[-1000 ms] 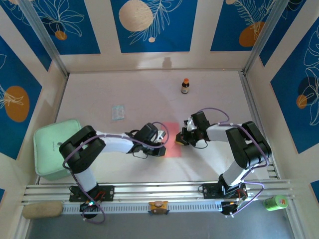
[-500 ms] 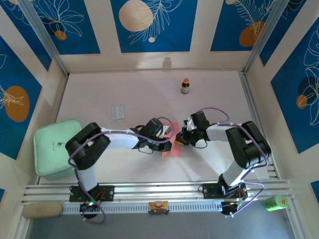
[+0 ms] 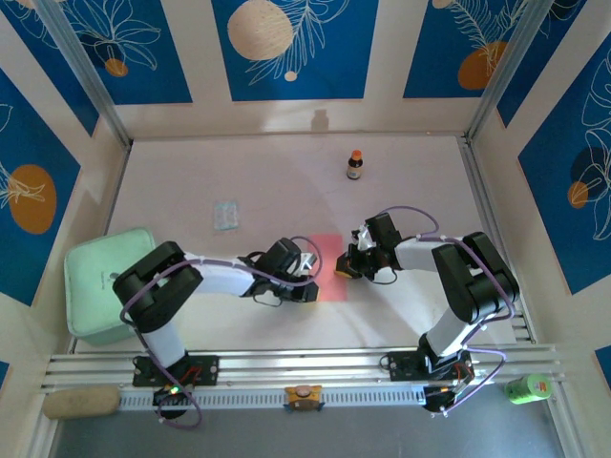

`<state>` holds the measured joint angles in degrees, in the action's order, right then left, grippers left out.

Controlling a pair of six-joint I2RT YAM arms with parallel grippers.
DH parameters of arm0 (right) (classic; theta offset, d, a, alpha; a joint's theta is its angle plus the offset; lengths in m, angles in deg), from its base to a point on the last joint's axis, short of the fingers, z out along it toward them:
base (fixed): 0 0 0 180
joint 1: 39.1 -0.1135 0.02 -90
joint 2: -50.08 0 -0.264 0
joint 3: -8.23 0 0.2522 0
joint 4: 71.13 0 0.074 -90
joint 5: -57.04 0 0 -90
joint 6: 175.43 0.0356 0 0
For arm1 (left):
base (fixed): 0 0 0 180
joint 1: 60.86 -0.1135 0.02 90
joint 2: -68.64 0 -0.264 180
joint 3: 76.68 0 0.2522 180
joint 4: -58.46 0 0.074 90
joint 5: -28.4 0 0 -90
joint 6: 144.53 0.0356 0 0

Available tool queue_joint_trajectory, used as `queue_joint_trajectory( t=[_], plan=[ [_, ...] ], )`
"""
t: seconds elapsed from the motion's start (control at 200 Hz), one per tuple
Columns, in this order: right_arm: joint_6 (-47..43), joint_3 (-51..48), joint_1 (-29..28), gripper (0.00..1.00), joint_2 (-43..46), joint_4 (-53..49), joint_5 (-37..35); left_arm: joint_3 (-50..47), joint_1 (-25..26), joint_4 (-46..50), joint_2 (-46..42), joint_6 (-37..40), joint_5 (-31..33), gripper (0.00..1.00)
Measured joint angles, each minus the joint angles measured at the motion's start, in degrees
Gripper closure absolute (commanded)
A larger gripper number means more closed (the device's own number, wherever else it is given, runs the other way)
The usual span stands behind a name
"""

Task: Fold a paper plane with a square sheet of paper (pick it up from the middle)
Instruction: Fold the triangle a second time at the center of the table.

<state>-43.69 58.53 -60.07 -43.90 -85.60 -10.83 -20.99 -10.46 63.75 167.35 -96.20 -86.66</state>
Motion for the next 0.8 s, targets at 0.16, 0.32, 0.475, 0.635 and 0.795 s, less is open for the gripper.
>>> queue_joint_trajectory(
  t=[0.16,0.32,0.475,0.635,0.795],
  plan=[
    [0.0,0.0,0.0,1.0,0.0,0.0,0.0,-0.3,0.0,2.1,-1.0,0.2,0.0,0.93],
    [0.0,0.0,0.0,1.0,0.0,0.0,0.2,-0.7,0.0,3.8,-3.6,0.9,0.0,0.94],
    [-0.1,0.1,0.1,1.0,0.0,-0.1,0.2,0.3,0.0,3.8,-5.7,1.6,0.7,0.93],
    [-0.4,0.3,0.3,1.0,0.0,-0.3,0.2,3.7,-0.4,3.8,-3.0,1.7,1.1,0.94],
    [-0.6,0.9,0.4,1.0,0.0,-1.0,0.2,5.2,-0.4,3.6,1.7,1.6,1.4,0.99]
  ],
)
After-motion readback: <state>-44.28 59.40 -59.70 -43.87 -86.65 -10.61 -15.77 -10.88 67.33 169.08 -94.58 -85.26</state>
